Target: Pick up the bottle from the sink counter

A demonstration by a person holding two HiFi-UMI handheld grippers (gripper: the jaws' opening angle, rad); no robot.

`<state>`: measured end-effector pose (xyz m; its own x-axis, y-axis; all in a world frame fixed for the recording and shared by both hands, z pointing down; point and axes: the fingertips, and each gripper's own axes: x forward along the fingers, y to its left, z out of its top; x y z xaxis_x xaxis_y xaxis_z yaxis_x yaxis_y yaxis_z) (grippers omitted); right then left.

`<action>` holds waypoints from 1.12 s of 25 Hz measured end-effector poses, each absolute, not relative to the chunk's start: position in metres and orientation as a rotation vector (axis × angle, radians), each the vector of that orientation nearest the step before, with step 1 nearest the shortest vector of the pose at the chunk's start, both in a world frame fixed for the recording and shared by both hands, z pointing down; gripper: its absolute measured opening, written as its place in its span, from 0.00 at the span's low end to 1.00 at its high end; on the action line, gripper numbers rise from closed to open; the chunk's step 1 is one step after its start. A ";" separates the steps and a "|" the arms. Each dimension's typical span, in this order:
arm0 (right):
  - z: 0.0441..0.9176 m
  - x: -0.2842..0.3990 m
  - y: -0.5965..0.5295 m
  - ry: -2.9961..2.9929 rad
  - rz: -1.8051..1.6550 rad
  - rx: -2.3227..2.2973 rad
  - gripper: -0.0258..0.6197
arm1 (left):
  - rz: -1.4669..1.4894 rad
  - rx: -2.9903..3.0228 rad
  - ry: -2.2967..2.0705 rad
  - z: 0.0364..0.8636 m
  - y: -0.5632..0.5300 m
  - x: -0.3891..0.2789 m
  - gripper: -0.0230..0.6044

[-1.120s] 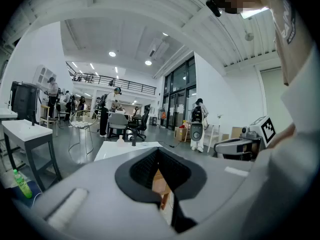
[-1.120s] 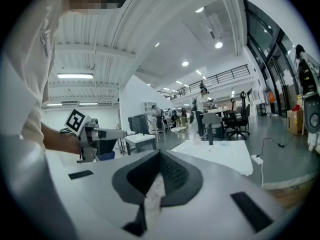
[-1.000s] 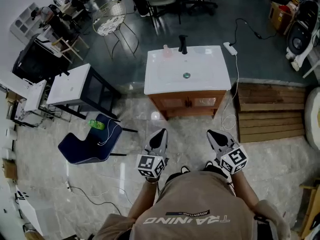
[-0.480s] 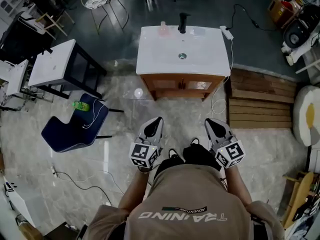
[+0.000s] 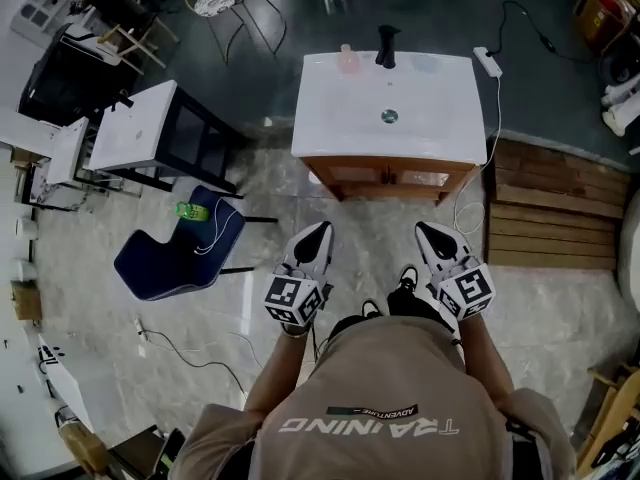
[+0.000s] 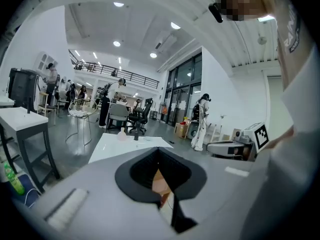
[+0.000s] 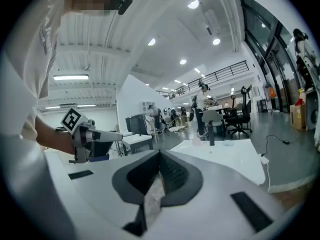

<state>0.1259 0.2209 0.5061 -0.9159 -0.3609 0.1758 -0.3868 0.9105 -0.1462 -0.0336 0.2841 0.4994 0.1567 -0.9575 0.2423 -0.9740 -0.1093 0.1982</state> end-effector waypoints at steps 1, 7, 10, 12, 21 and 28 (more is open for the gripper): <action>0.505 0.126 0.212 -2.944 0.282 0.579 0.05 | 0.082 2.136 -1.864 0.496 0.277 -0.033 0.05; 0.522 0.137 0.144 -2.945 0.410 0.577 0.05 | -0.009 2.173 -1.823 0.484 0.224 -0.013 0.05; 0.529 0.134 0.121 -2.934 0.365 0.539 0.05 | 0.035 2.156 -1.842 0.494 0.203 -0.007 0.05; 0.534 0.130 0.114 -2.921 0.381 0.498 0.05 | 0.071 2.167 -1.829 0.497 0.193 -0.004 0.05; 0.537 0.082 0.073 -2.894 0.350 0.499 0.05 | 0.031 2.243 -1.782 0.492 0.124 -0.056 0.05; 0.514 0.033 0.051 -2.869 0.345 0.617 0.05 | 0.089 2.353 -1.748 0.488 0.091 -0.115 0.05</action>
